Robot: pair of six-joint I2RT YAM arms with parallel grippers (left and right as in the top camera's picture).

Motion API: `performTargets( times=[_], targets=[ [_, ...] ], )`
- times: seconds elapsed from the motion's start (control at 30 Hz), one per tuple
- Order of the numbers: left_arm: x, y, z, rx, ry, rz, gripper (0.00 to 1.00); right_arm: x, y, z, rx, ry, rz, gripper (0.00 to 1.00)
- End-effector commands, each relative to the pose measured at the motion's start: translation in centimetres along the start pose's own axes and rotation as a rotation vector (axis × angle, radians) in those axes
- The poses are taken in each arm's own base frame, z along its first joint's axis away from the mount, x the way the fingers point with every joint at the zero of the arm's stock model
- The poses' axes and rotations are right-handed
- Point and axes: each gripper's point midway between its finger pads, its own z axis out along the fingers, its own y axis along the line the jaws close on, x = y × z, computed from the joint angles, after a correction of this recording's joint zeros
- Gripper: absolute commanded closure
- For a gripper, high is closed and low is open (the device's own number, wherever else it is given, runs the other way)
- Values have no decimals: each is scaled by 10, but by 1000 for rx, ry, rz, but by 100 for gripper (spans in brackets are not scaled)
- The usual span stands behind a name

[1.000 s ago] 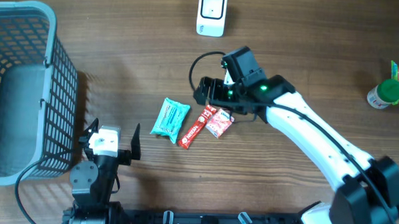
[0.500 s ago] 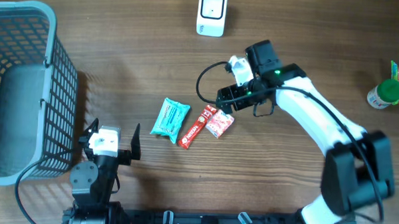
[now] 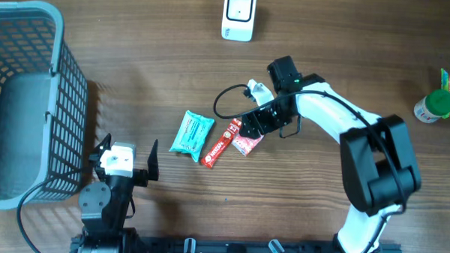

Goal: Scan the item barcode
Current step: 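Lift the Kleenex pack toward the scanner with the right gripper, then hold the Kleenex pack in front of the white scanner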

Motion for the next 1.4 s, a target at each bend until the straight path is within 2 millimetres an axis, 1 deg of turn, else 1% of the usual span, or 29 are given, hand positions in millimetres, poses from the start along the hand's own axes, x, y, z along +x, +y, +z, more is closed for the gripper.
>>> performTargets(
  times=[0.0,0.1,0.2,0.23,0.27,0.33,0.4,0.43,0.47,0.63,0.67,0.77,0.87,0.9,1.0,1.1,1.13,1.2,1.3,1.33,1.37],
  targets=[
    [1,-3,0,16,-5,17,0,16,-6,18,-25,72,-8,34],
    [1,-3,0,16,-5,17,0,23,-9,25,-28,104,-7,57],
    [1,-3,0,16,-5,17,0,26,-10,26,-31,113,2,81],
    [1,-3,0,16,-5,17,0,26,-9,26,-30,114,5,93],
    [1,-3,0,16,-5,17,0,26,-9,26,-29,115,27,96],
    [1,-3,0,16,-5,17,0,20,-9,22,-21,103,123,96],
    [1,-3,0,16,-5,17,0,10,-9,11,-13,83,246,96],
    [1,-3,0,16,-5,17,0,0,-7,-4,-7,72,378,96],
    [1,-3,0,16,-5,17,0,-5,-5,-17,-3,68,473,96],
    [1,-3,0,16,-5,17,0,-16,11,-82,7,52,869,96],
    [1,-3,0,16,-5,17,0,-16,17,-93,2,43,931,96],
    [1,-3,0,16,-5,17,0,-10,33,-116,-1,24,1031,96],
    [1,-3,0,16,-5,17,0,4,51,-140,-2,24,1188,96],
    [1,-3,0,16,-5,17,0,7,58,-147,-18,21,1213,96],
    [1,-3,0,16,-5,17,0,4,76,-163,-90,-7,1190,96],
    [1,-3,0,16,-5,17,0,-1,76,-165,-96,-37,1166,96],
    [1,-3,0,16,-5,17,0,-19,65,-167,-75,-132,1040,96],
    [1,-3,0,16,-5,17,0,-41,53,-171,-49,-244,918,95],
    [1,-3,0,16,-5,17,0,-99,32,-192,56,-512,586,96],
    [1,-3,0,16,-5,17,0,-114,24,-201,120,-589,504,96],
    [1,-3,0,16,-5,17,0,-123,19,-206,163,-632,473,96]
  ],
)
